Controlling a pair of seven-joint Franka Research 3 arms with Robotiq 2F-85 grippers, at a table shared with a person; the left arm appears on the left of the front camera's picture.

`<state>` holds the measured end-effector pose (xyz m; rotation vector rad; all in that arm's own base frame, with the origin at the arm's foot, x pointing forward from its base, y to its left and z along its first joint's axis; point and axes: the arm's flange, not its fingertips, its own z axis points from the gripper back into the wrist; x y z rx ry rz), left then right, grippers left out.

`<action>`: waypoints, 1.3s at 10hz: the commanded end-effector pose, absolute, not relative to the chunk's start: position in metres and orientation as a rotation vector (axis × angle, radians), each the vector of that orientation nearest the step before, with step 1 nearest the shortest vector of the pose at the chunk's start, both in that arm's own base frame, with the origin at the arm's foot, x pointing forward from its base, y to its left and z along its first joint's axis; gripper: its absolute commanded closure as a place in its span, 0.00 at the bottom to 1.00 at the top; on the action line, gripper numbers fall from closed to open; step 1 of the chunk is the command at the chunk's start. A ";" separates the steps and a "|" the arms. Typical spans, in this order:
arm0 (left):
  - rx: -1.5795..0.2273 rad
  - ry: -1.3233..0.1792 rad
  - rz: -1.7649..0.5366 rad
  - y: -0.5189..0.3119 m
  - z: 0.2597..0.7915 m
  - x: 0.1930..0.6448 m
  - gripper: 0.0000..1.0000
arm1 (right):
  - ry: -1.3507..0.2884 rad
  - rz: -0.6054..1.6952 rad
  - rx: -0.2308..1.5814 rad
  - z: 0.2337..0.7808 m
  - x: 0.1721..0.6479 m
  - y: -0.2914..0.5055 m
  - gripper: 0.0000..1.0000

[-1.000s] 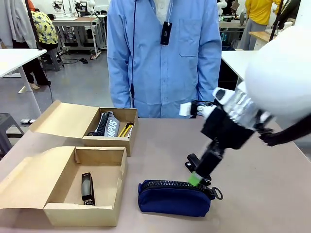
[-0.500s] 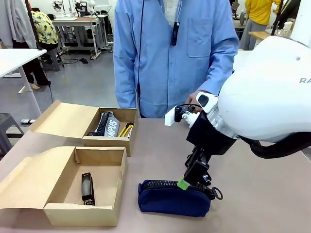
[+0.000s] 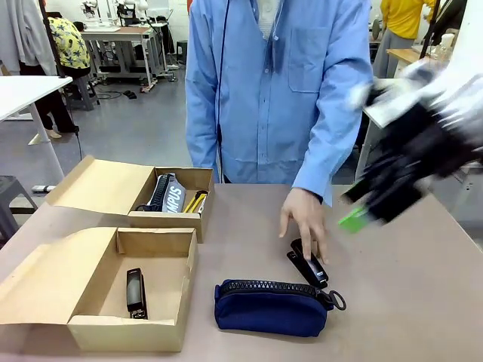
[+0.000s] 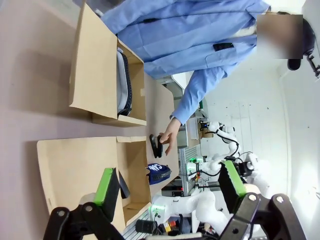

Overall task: Place items inside the box.
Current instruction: Pick up a Pencil pouch or Stapler and place it inside the Mailer Box closest to the robot.

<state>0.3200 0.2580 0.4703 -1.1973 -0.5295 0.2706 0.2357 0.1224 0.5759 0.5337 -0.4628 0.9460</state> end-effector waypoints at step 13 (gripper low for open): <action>-1.209 -0.547 0.250 0.257 0.471 0.319 0.00 | -0.346 0.808 0.522 0.456 0.223 0.065 0.00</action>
